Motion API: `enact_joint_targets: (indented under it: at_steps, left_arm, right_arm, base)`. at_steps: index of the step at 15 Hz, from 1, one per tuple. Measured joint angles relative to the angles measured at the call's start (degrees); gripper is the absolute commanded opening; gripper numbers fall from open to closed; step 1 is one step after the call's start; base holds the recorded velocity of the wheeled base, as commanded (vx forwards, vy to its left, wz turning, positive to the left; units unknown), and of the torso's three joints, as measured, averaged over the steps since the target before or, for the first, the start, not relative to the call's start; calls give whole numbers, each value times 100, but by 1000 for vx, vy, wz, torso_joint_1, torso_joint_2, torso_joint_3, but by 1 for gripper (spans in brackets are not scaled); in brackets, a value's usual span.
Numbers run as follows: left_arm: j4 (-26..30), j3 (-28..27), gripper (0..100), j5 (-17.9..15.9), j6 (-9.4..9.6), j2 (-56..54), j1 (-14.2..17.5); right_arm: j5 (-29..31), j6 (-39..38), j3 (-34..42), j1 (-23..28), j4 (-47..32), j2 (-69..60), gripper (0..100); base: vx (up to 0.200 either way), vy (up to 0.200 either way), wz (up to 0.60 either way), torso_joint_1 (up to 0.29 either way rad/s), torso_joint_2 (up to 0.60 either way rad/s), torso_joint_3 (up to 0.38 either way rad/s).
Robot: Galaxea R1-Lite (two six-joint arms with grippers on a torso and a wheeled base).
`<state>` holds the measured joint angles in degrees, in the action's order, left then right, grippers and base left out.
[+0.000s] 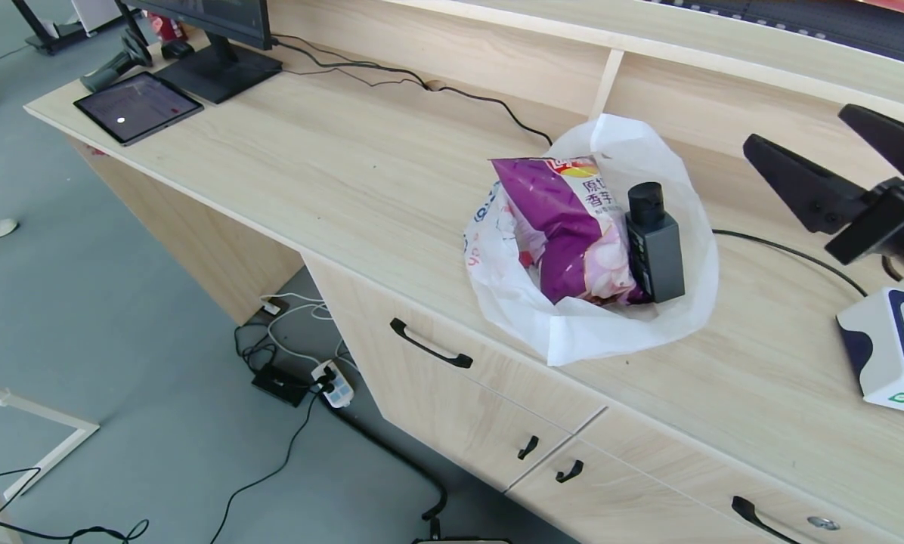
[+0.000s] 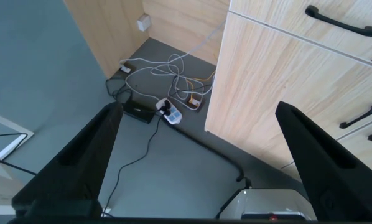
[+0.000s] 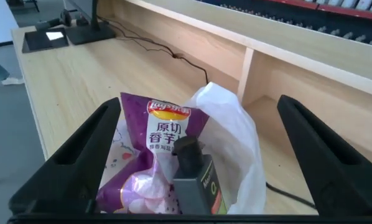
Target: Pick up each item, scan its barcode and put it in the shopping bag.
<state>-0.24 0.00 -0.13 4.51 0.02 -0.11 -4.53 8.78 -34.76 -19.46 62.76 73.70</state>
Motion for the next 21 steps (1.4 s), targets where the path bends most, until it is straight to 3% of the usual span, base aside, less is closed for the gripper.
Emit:
enact_joint_targets:
  at_steps: [10, 14, 16, 18, 21]
  left_arm:
    - [0, 0, 100, -5, 22, 0, -2]
    - [0, 0, 100, -5, 20, 0, 0]
    - [0, 0, 100, -2, 24, 0, 1]
    - [0, 0, 100, -5, 27, 0, 4]
    - [2, 0, 100, -5, 24, 0, 0]
  right_arm:
    - [-137, -40, 69, 100, -5324, -3984, 100]
    - [-162, -46, 447, 94, -6787, -5687, 100]
    - [-68, -62, 844, 91, -7268, -6395, 100]
    - [435, -150, 1213, 262, -7362, -6749, 100]
    - [581, -651, 1486, 1130, -7353, -6819, 100]
  base:
    - [0, 0, 0, 0, 0, 0]
    - [0, 0, 0, 0, 0, 0]
    - [0, 0, 0, 0, 0, 0]
    - [0, 0, 0, 0, 0, 0]
    - [0, 0, 0, 0, 0, 0]
